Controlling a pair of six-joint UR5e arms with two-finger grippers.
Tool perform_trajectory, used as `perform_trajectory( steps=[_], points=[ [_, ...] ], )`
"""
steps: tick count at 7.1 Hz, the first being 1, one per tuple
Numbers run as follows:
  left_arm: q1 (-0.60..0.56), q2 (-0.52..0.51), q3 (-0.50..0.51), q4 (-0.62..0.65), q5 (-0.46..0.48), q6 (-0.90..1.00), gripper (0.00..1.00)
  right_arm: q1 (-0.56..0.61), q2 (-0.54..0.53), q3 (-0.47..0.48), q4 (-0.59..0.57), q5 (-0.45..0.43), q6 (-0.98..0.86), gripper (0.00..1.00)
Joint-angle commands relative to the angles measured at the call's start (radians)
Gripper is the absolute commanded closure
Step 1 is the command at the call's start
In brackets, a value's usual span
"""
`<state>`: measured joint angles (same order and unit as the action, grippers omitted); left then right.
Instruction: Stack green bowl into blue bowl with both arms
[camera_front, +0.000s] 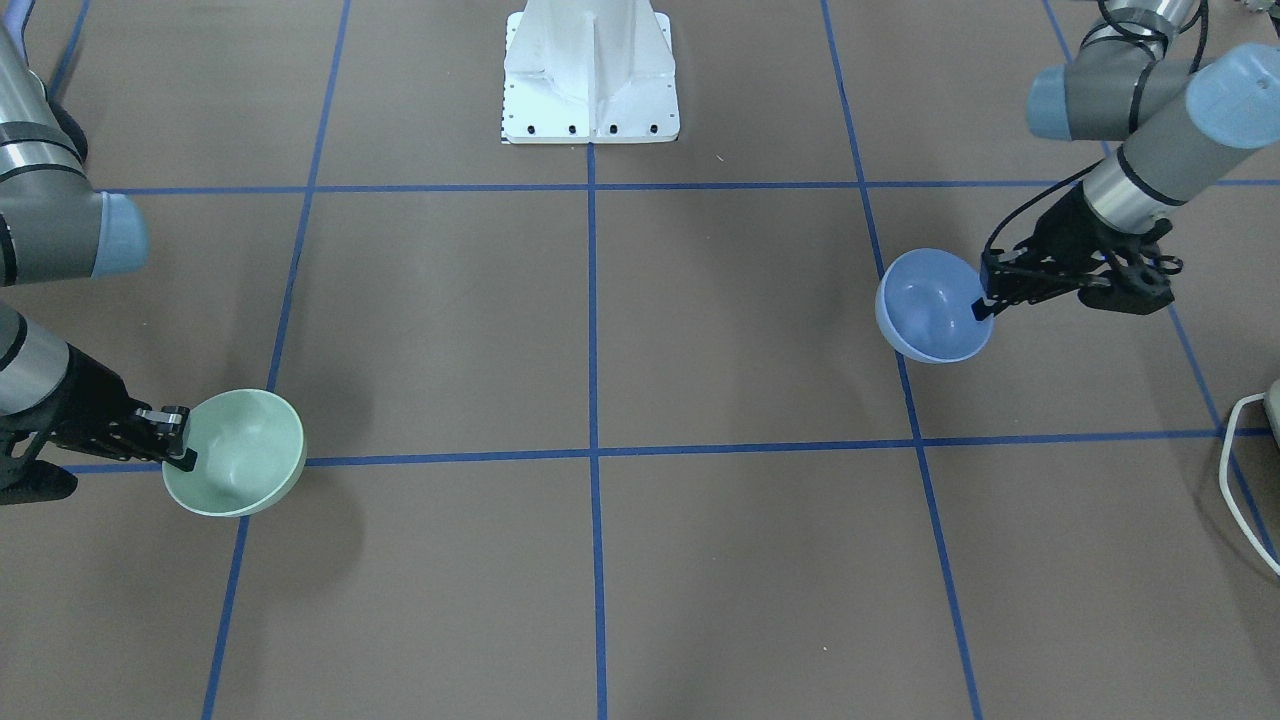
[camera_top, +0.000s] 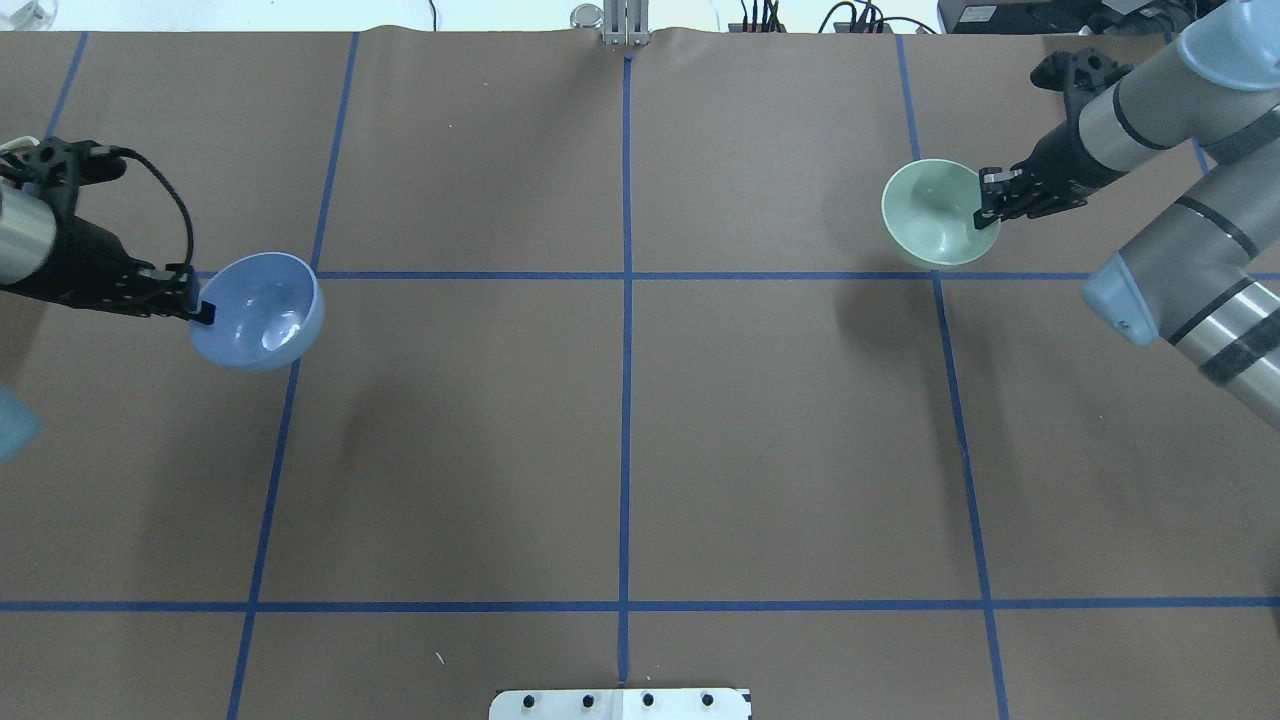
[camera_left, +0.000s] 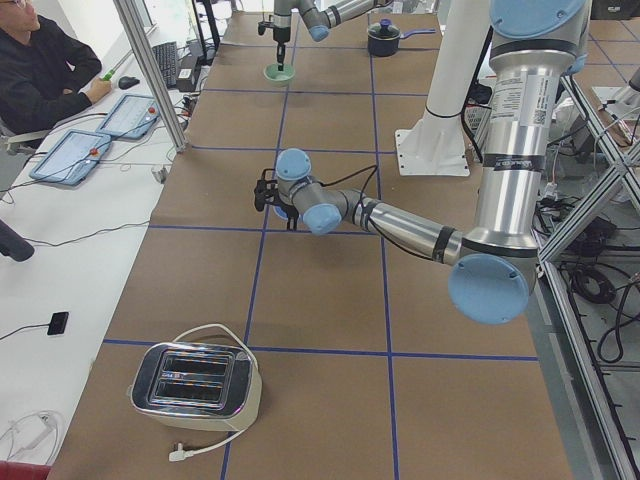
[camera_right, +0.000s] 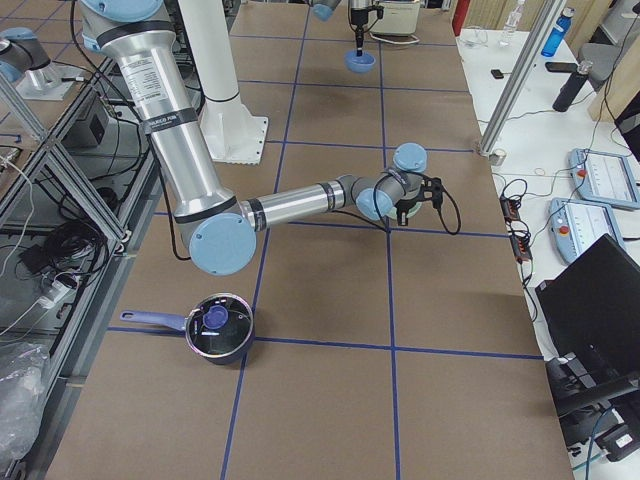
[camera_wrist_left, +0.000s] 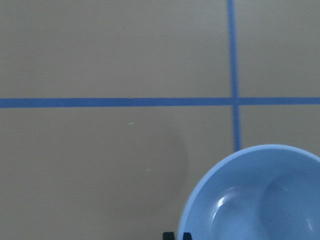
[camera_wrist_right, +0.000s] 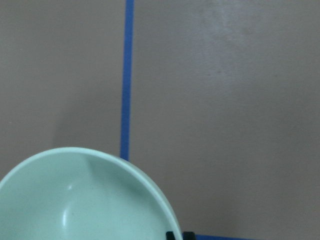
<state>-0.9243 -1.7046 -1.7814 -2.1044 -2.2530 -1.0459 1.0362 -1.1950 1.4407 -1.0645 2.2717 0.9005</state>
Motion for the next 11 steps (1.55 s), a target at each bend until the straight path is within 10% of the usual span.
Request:
perform_trajectory(
  steps=[1,6,11],
  points=[
    [0.227,-0.271,0.002,0.245,0.174,-0.228,1.00,-0.033,0.034,0.044,-0.027,0.003,0.090,1.00],
    [0.390,-0.582,0.175,0.377,0.340,-0.364,1.00,-0.071,0.124,0.069,-0.146,-0.018,0.098,1.00],
    [0.420,-0.587,0.211,0.354,0.380,-0.362,1.00,-0.096,0.124,0.086,-0.147,-0.046,0.120,1.00]
  ],
)
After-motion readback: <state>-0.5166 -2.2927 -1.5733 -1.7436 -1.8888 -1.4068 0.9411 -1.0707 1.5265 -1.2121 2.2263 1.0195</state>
